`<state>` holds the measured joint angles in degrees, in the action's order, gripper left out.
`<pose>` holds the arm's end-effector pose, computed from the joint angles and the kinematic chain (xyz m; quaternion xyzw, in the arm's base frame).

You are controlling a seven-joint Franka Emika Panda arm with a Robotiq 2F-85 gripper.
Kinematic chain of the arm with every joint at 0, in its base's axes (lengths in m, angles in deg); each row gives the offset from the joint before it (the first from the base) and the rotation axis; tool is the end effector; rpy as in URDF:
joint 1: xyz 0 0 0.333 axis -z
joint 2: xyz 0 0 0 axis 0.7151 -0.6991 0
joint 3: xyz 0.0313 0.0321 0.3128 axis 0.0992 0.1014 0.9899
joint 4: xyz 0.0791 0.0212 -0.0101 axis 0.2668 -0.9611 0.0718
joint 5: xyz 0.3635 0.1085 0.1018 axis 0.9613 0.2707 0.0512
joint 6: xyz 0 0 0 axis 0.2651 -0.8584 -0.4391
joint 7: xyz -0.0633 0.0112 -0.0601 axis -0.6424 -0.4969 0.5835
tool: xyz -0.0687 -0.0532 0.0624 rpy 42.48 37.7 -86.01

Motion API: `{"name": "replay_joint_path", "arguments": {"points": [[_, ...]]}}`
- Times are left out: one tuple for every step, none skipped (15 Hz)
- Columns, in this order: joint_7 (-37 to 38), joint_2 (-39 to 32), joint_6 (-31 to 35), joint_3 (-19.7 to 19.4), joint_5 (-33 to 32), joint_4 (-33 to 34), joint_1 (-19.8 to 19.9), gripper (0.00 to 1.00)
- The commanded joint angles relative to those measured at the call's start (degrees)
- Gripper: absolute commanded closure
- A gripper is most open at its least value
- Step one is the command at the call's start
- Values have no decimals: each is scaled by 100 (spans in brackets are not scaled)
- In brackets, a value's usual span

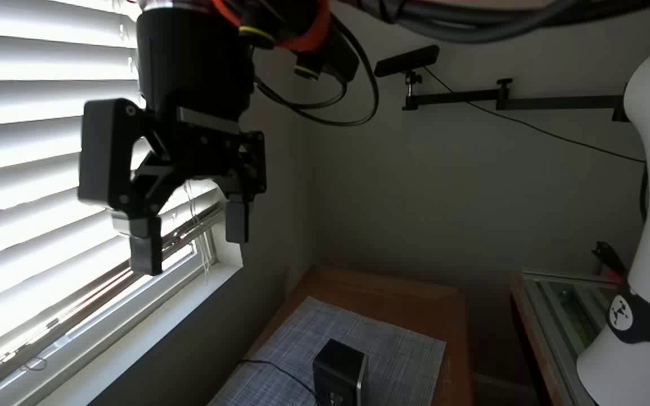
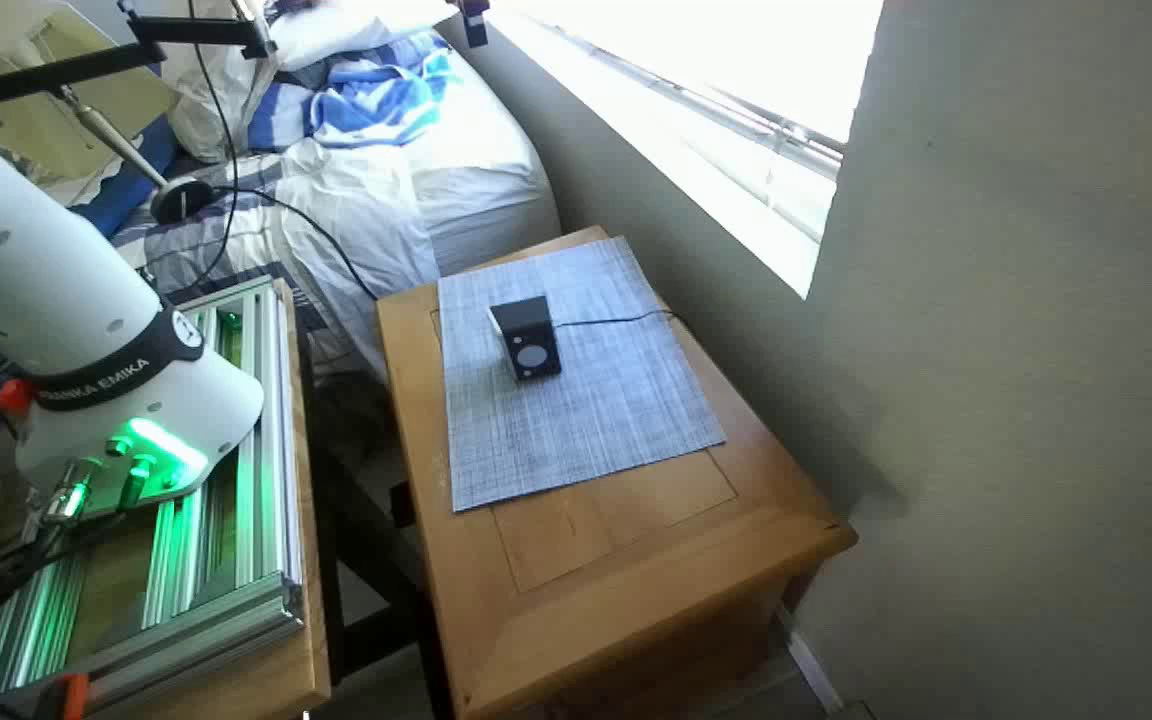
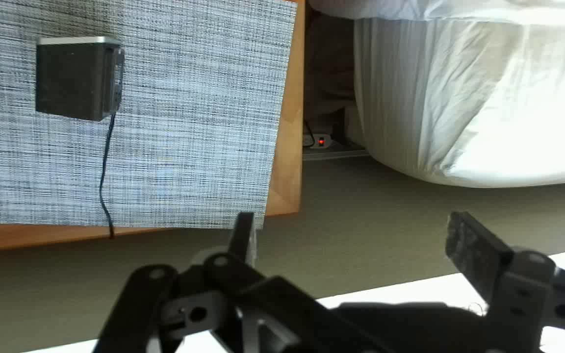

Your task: Flip the black object on the table

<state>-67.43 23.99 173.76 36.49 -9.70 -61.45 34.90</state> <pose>0.4284 0.1393 0.4032 -0.9910 0.0209 -0.0123 0.1313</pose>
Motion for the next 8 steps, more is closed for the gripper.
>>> {"name": "replay_joint_path", "arguments": {"points": [[-9, 2, -16, 45, 11, 7, 48, 0], [-9, 2, -16, 44, 11, 8, 49, 0], [-9, 2, -16, 44, 11, 8, 49, 0], [-9, 2, -16, 44, 11, 8, 49, 0], [-9, 2, -16, 44, 11, 7, 49, 0], [-9, 2, -16, 44, 11, 8, 49, 0], [151, -94, -74, 23, -69, 40, 132, 0], [537, -275, 106, -18, -292, -2, 372, 0]]}}
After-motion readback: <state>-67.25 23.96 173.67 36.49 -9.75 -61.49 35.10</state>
